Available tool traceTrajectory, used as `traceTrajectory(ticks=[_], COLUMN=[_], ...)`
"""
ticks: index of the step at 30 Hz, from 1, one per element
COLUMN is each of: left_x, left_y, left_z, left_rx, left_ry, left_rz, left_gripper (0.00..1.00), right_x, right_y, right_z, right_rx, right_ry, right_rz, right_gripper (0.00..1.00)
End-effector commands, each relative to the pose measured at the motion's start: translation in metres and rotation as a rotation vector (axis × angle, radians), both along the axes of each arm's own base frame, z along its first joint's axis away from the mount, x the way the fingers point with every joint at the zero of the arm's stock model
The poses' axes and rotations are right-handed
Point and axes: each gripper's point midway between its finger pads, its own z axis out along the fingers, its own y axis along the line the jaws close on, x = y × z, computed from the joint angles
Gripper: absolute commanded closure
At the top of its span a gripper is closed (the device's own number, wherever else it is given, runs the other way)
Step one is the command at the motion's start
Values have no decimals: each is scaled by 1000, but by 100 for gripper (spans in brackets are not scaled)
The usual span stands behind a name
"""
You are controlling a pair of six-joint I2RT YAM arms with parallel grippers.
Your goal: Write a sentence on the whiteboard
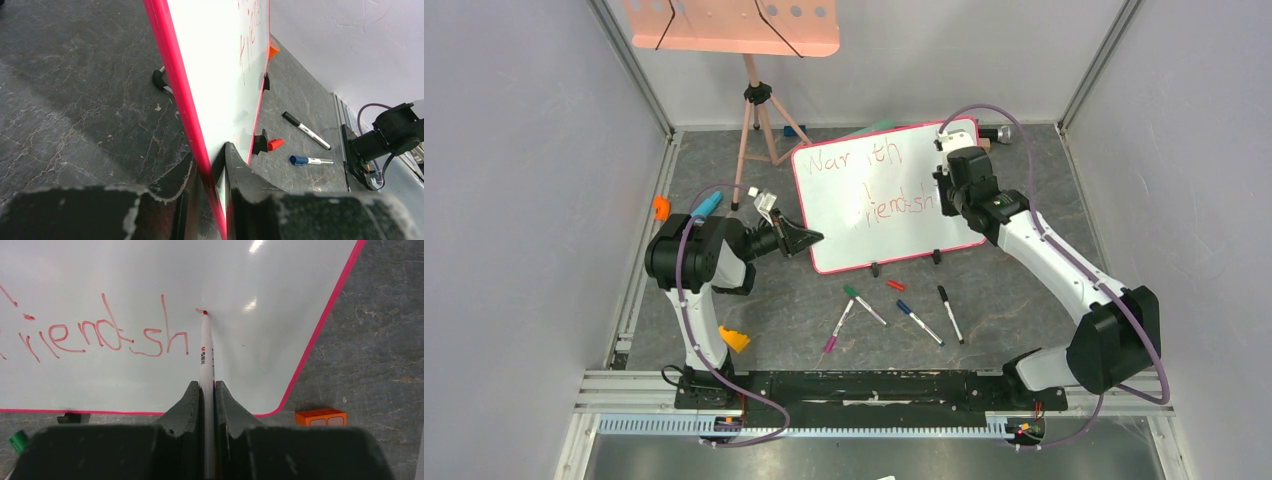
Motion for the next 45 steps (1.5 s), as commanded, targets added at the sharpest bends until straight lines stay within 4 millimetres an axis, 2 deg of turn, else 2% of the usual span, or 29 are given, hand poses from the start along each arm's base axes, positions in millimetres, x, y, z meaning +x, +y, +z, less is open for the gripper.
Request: traceTrajectory(ticks=[1,7,10,14,20,25,30,38,45], left_x=[28,28,28,29,29,29,29,29,29], left_y=[16,17,17,17,17,17,17,17,17], left_z=[-5,-4,-5,-5,-5,-5,-4,-5,-5], left_rx=[52,52,52,52,52,52,52,53,53], left_ry=[-109,-109,-108,-108,-107,-107,-109,-109,-108], left_rz=[132,133,134,136,138,138,138,139,138], left_gripper=[97,97,97,97,97,97,97,97,97], right_x=[12,8,7,8,8,9,8,1,-11], right_y=[-11,8,2,-20,2,-2,5,6,1], right_z=[16,14,11,12,14,13,16,31,18], right_rx=[-15,47,22,-39,23,16,38,71,60], right_ry=[-40,-30,-24,-37,-31,-36,-38,-79,-50], right_rz=[-68,31,7,-106,10,-9,23,40,36], right_gripper=[100,100,100,100,100,100,100,100,100])
